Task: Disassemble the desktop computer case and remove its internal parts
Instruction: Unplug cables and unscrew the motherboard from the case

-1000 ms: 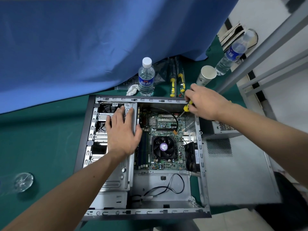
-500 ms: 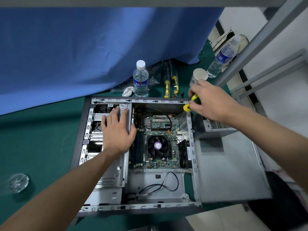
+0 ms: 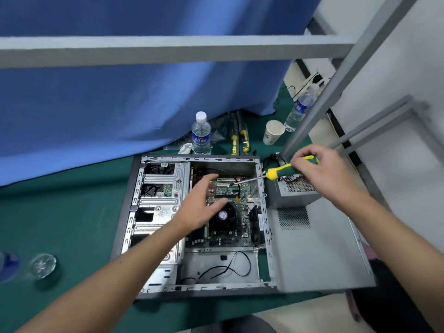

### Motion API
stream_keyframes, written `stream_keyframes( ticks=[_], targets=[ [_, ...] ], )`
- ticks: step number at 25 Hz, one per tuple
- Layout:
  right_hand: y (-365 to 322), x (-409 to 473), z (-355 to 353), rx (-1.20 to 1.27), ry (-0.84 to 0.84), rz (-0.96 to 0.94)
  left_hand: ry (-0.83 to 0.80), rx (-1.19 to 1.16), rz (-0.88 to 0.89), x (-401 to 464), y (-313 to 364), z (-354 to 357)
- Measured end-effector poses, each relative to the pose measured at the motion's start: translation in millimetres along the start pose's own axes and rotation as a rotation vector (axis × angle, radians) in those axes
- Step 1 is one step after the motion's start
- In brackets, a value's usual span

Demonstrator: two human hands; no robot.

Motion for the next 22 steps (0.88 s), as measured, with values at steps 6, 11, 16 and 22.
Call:
stream_keyframes(
  ticks=[6,11,16,22],
  targets=[
    [9,-19,3,0.281,-0.040,0.130,0.143,-0.226,0.003,-6,22,-2],
    [51,-47,20,0.643,-0.137,0.432,0.155,-0.344,-0.025,-24,17,-9],
    [85,-120,59,1.144,-0.551,0.741,0.025,-0.165,-0.039,-40,21,16],
    [81,-129,85,0.619,-0.375,0.501,-0.143,0.325,0.217,-51,49,55]
  ],
)
Point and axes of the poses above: each hand's wrist, its own x-axis towards the middle knuckle, its own z-axis out of the palm, y = z × x, the point moved 2 cm from there along x, towards the middle knuckle, and after that the axes turned 2 degrees about z, right-handed, at the moved point
